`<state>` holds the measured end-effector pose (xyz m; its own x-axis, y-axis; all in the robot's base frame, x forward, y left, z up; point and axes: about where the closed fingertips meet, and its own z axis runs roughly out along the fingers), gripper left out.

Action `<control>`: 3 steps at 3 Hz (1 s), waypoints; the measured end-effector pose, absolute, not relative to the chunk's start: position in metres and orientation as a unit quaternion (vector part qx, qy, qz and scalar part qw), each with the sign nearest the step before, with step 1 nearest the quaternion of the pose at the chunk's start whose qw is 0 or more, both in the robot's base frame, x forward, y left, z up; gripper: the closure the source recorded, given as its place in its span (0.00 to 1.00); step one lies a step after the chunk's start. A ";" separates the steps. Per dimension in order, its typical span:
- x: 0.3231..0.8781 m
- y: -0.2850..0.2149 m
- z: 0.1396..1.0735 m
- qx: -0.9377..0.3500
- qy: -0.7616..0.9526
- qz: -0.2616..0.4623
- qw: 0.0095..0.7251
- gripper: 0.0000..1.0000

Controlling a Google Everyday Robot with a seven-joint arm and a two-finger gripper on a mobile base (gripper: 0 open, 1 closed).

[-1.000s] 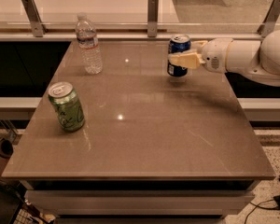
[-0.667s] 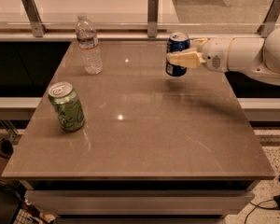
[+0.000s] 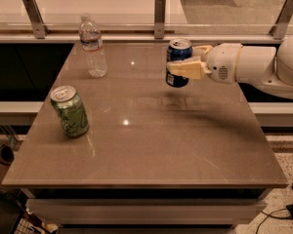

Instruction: Move pepsi can near green can

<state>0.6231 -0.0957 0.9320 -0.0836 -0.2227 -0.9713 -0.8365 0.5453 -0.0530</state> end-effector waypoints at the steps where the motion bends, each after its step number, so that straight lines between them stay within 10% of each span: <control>1: 0.597 -0.079 0.927 -0.390 0.690 0.283 0.540 1.00; 3: 0.558 -0.036 0.918 -0.404 0.693 0.303 0.515 1.00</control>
Offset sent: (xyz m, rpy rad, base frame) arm -0.0769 0.0620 -0.0177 -0.0265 0.1126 0.0708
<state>0.5584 -0.0361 0.9178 -0.1432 -0.2477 -0.9582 -0.8718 0.4899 0.0037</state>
